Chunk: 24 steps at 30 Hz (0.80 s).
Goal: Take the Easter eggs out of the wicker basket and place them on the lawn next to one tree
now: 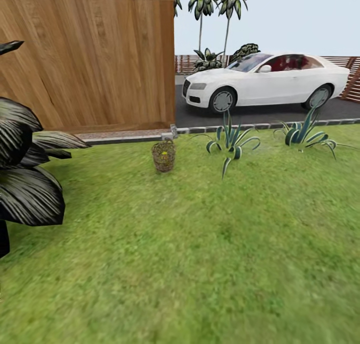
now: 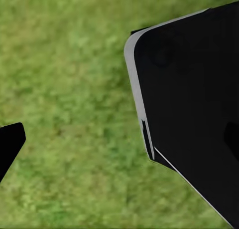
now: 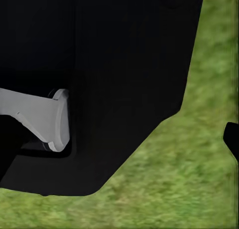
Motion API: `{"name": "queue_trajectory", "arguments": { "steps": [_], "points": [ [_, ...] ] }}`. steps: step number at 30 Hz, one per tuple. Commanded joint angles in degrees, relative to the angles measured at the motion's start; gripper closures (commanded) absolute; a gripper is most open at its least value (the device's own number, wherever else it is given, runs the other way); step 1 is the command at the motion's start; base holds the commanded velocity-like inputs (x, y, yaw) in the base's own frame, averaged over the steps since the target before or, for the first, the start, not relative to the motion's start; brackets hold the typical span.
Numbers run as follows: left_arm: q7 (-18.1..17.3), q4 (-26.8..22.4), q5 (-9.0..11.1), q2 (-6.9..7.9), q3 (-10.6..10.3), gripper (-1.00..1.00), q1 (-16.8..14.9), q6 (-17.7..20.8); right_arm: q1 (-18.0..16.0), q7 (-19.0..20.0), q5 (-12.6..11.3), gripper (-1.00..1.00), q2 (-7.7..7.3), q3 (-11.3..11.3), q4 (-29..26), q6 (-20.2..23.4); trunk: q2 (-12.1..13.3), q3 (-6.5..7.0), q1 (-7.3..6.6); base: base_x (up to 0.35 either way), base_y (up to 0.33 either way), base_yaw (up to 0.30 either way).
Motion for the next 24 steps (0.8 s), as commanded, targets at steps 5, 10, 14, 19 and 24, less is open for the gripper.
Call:
{"name": "queue_trajectory", "arguments": {
  "steps": [5,10,14,19,24],
  "points": [
    [0.08,0.04,-0.03,0.02,-0.23,-1.0,-0.03,-0.19,0.02,-0.03,-0.02,-1.0,-0.01,0.38,-0.06,-0.08,-0.06,-0.11,0.04,0.274,-0.078,0.076],
    [0.08,0.03,-0.03,0.01,-0.23,-1.0,-0.03,-0.18,0.01,-0.03,-0.02,-1.0,-0.01,0.38,-0.06,-0.08,-0.06,-0.12,0.04,0.288,-0.018,0.016],
    [0.08,0.03,-0.03,0.0,-0.23,-1.0,-0.03,-0.2,0.01,-0.03,-0.02,-1.0,-0.01,0.38,-0.06,-0.08,-0.06,-0.13,0.04,0.294,-0.004,0.004],
    [0.08,0.03,-0.03,0.01,-0.23,-1.0,-0.03,-0.19,0.02,-0.03,-0.02,-1.0,0.0,0.38,-0.06,-0.08,-0.06,-0.13,0.04,0.296,-0.001,0.001],
    [0.08,0.03,-0.03,0.0,-0.23,-1.0,-0.03,-0.18,0.02,-0.03,-0.02,-1.0,0.06,0.38,-0.06,-0.08,-0.06,-0.16,0.04,0.3,0.0,0.027]
  ]
}}
